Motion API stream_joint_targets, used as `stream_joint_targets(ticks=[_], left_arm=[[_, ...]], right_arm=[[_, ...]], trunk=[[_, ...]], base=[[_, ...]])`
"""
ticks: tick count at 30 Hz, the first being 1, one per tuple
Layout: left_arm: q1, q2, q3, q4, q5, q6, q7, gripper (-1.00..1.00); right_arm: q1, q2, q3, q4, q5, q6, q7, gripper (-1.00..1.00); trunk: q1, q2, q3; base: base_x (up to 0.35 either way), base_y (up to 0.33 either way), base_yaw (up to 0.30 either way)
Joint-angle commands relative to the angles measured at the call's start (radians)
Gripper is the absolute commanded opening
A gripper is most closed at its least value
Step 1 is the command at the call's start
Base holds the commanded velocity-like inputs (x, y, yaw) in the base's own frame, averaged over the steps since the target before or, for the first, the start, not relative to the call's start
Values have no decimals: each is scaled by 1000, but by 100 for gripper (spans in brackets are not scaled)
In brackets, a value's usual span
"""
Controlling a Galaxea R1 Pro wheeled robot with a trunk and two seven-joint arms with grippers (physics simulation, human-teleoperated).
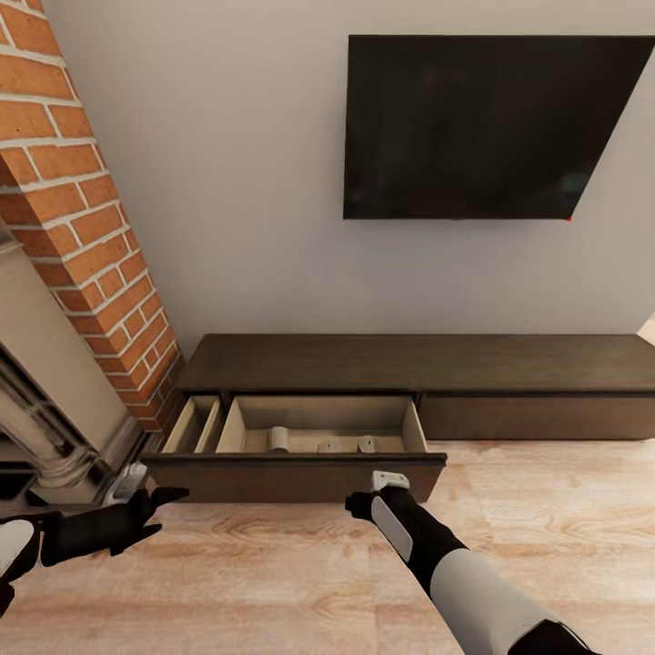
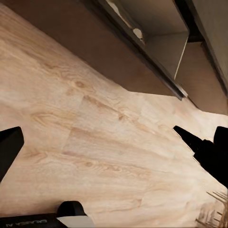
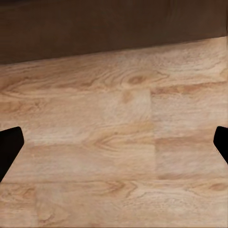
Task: Place each of the two pumpkins and all three candles from the living room inside a cabinet in the living room (use any cabinet), then make sure every cabinet is closed, and position the cauldron so it is next to a table in the living room.
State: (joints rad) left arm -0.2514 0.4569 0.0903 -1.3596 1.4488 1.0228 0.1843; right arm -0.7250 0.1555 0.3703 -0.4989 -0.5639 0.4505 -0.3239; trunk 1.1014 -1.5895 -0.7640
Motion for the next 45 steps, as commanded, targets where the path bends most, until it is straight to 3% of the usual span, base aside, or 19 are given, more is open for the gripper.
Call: stream_joint_targets(ticks=[1, 4, 5, 6, 7, 9, 13, 16, 21, 23, 24, 26, 28, 30, 33, 39, 45], left_arm=[[0, -32, -2, 1, -59, -10, 4, 100], [0, -119, -4, 4, -240, -44, 10, 100], [0, -131, -4, 4, -271, -54, 10, 100], [0, -152, -5, 8, -328, -76, 10, 100], [0, -161, -5, 12, -354, -89, 11, 100], [0, -187, -7, 48, -440, -152, 11, 100], [0, -206, -17, 127, -523, -257, 12, 100], [-1, -210, -42, 155, -555, -325, 12, 100], [-1, -212, -66, 172, -579, -406, 13, 100], [-2, -212, -77, 176, -608, -452, 13, 100], [-2, -213, -101, 179, -652, -499, 13, 100], [-2, -213, -122, 183, -687, -533, 13, 100], [-2, -217, -163, 195, -752, -603, 14, 100], [-2, -223, -179, 204, -775, -635, 15, 100], [-2, -247, -202, 236, -807, -690, 14, 100], [-2, -268, -216, 281, -859, -752, 14, 100], [-2, -287, -217, 297, -908, -812, 12, 100]], right_arm=[[7, 0, 2, 2, 2, -31, 1, 100], [45, 1, 5, 5, 9, -82, 4, 100], [52, 0, 4, 6, 10, -86, 4, 100], [64, -1, 4, 7, 8, -93, 4, 100], [68, -1, 4, 8, 6, -95, 5, 100], [80, -1, 3, 12, 2, -113, 5, 100], [88, -3, 3, 18, 3, -175, 4, 100], [98, -9, 1, 25, 0, -229, 3, 100], [111, -11, 2, 27, 9, -292, 2, 100], [113, -10, 3, 28, 13, -335, 2, 100], [115, -9, 3, 30, 14, -385, 3, 100], [115, -10, 4, 34, 14, -415, 4, 100], [116, -6, 6, 52, 19, -457, 4, 100], [116, -6, 6, 65, 25, -469, 5, 100], [116, -5, 8, 88, 49, -514, 6, 100], [116, -3, 27, 138, 158, -607, 6, 100], [116, -4, 37, 154, 187, -667, 21, 100]], trunk=[[4, -7, -3], [15, -28, -13], [19, -35, -16], [23, -42, -19], [27, -49, -22], [35, -63, -28], [50, -91, -41], [61, -112, -50], [81, -147, -66], [88, -161, -72], [92, -168, -75], [100, -182, -82], [107, -196, -88], [115, -210, -94], [127, -231, -103], [150, -273, -122], [173, -315, -141]], base=[[0, 0, 0], [0, 0, 0], [0, 0, 0], [0, 0, 0], [0, 0, 0], [0, 0, 0], [0, 0, 0], [0, 0, 0], [0, 0, 0], [0, 0, 0], [0, 0, 0], [0, 0, 0], [0, 0, 0], [0, 0, 0], [0, 0, 0], [0, 0, 0], [0, 0, 0]])
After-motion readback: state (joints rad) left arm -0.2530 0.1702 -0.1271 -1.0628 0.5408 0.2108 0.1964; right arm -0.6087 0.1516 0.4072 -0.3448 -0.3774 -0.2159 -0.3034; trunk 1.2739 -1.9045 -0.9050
